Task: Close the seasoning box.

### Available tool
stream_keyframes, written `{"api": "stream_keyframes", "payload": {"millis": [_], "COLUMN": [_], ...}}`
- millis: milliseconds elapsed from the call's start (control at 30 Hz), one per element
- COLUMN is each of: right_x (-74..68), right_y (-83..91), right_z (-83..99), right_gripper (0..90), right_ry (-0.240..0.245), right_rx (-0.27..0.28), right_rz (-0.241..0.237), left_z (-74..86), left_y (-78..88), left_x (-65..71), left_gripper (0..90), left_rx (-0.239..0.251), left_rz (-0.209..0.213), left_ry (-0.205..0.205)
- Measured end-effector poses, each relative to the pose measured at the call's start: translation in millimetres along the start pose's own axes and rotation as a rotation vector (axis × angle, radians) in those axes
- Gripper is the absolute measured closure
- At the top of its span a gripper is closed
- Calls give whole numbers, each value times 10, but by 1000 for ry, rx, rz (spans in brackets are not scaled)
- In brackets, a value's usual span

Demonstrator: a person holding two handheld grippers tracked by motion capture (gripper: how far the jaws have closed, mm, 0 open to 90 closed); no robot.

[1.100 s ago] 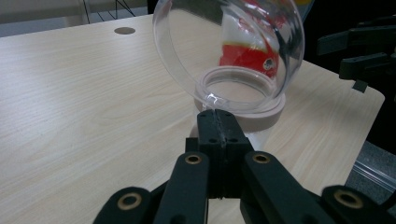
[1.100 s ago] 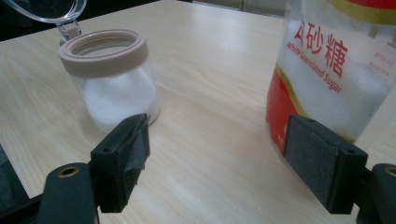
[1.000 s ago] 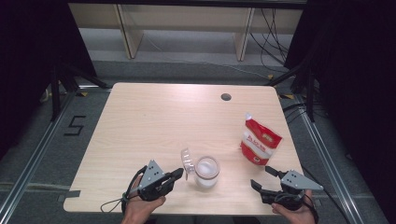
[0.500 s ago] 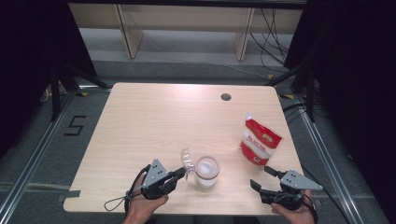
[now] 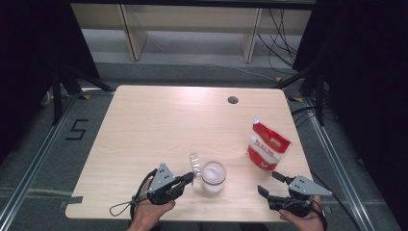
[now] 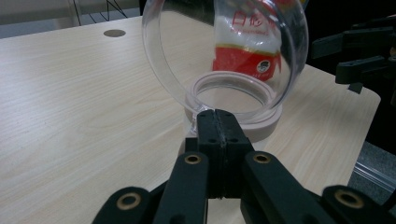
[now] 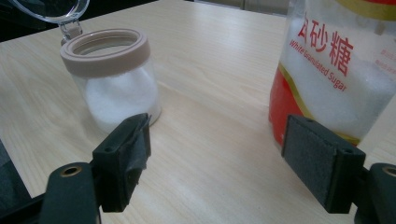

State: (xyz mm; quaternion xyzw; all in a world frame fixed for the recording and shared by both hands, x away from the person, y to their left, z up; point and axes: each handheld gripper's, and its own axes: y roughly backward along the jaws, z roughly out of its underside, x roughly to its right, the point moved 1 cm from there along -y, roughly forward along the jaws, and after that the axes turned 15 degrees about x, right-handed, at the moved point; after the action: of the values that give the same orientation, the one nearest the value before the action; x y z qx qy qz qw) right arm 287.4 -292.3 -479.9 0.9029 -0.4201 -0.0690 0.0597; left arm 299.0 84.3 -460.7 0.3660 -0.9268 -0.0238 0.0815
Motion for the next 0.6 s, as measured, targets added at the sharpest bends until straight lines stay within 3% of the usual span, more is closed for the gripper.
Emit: {"api": "stream_keyframes", "payload": {"millis": [600], "right_x": [-4], "right_y": [-2], "right_z": [4], "right_gripper": [247], "right_ry": [1], "right_rx": [-9], "right_rz": [-4], "left_z": [-29], "left_y": [-124], "left_x": [83], "left_gripper": [888], "left_rx": [-4], "left_rz": [29], "left_ry": [-25]}}
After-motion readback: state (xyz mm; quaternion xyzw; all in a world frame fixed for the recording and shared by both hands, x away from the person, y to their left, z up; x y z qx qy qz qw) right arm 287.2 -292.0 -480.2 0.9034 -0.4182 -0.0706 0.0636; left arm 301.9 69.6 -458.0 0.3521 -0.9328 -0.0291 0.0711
